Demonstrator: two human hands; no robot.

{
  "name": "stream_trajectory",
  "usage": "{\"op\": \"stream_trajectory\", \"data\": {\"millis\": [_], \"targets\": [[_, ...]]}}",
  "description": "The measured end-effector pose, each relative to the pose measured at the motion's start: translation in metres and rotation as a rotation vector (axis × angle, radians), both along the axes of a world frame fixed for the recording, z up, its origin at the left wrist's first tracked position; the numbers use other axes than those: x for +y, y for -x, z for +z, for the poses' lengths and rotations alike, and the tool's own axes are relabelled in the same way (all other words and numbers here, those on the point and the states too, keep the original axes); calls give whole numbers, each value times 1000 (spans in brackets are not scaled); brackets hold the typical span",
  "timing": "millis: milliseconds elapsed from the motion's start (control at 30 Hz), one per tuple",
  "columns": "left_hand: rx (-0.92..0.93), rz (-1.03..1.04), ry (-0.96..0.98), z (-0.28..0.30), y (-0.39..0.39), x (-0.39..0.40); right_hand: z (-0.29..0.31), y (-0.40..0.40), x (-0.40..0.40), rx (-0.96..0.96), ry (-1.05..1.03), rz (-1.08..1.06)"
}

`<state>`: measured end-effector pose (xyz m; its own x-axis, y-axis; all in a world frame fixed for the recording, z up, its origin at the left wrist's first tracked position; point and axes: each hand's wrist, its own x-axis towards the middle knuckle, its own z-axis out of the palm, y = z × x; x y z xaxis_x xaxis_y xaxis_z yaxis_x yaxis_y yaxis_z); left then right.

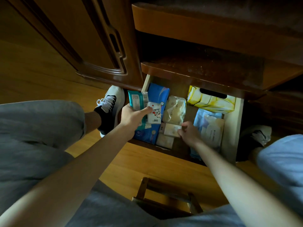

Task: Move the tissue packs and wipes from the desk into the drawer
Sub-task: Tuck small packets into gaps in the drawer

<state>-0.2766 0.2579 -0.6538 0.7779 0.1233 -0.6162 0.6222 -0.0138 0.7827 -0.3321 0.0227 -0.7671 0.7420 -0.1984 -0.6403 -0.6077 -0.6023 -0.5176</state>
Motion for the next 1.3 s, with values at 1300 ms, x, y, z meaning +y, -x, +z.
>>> {"op": "stream_trajectory", "data": {"millis": [1300], "targets": [[38, -221, -68, -7, 4, 1, 63, -5, 29, -272, 136, 51]]}}
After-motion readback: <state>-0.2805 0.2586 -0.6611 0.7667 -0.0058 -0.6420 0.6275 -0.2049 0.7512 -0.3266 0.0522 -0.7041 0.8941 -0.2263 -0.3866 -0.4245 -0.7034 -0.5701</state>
